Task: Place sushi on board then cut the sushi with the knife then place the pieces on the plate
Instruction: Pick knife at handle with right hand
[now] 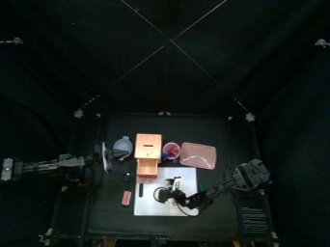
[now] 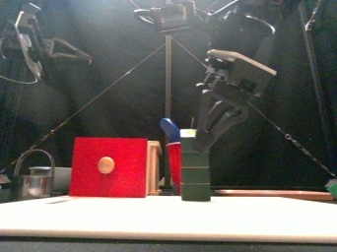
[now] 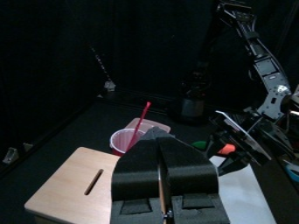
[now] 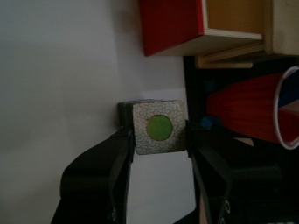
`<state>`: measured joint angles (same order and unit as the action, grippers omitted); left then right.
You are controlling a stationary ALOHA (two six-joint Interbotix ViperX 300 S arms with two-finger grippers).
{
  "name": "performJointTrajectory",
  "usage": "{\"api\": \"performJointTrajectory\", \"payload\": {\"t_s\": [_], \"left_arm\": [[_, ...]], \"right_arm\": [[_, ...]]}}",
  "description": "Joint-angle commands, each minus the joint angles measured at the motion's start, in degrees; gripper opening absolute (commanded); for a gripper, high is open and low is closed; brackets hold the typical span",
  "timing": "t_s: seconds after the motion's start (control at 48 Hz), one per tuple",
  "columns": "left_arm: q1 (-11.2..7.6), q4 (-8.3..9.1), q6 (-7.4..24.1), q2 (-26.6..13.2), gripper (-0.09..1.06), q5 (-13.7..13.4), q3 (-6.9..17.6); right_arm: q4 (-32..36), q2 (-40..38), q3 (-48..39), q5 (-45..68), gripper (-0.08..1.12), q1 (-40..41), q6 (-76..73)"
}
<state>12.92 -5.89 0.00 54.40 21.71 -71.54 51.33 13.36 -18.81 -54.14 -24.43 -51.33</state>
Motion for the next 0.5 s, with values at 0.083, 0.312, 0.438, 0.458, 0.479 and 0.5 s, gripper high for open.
{"api": "performJointTrajectory", "payload": {"t_s": [0.083, 0.312, 0.438, 0.458, 0.479, 0.5], "left_arm": [[0.09, -0.18, -0.1, -0.2, 0.02, 0.5, 0.3], [0.09, -0.7, -0.1, -0.2, 0.02, 0.4, -0.1], [0.18, -0.7, -0.1, -0.2, 0.02, 0.5, -0.2], [0.18, -0.7, -0.1, -0.2, 0.02, 0.5, -0.2], [0.18, -0.7, -0.1, -0.2, 0.02, 0.4, -0.2], [0.18, -0.7, -0.1, -0.2, 0.02, 0.4, -0.1]], "right_arm": [[-1.2, -1.1, 1.8, 0.0, 0.7, -1.1, -0.4], [-4.8, -1.1, 2.9, 1.2, 0.89, -2.4, -0.3], [-7.2, -0.7, 3.8, 1.9, 0.98, -3.1, -0.4], [-7.6, -0.6, 4.0, 2.1, 0.99, -3.2, -0.4], [-8.2, -0.6, 4.2, 2.1, 1.0, -3.2, -0.3], [-8.7, -0.5, 4.4, 2.3, 1.01, -3.3, -0.3]]}}
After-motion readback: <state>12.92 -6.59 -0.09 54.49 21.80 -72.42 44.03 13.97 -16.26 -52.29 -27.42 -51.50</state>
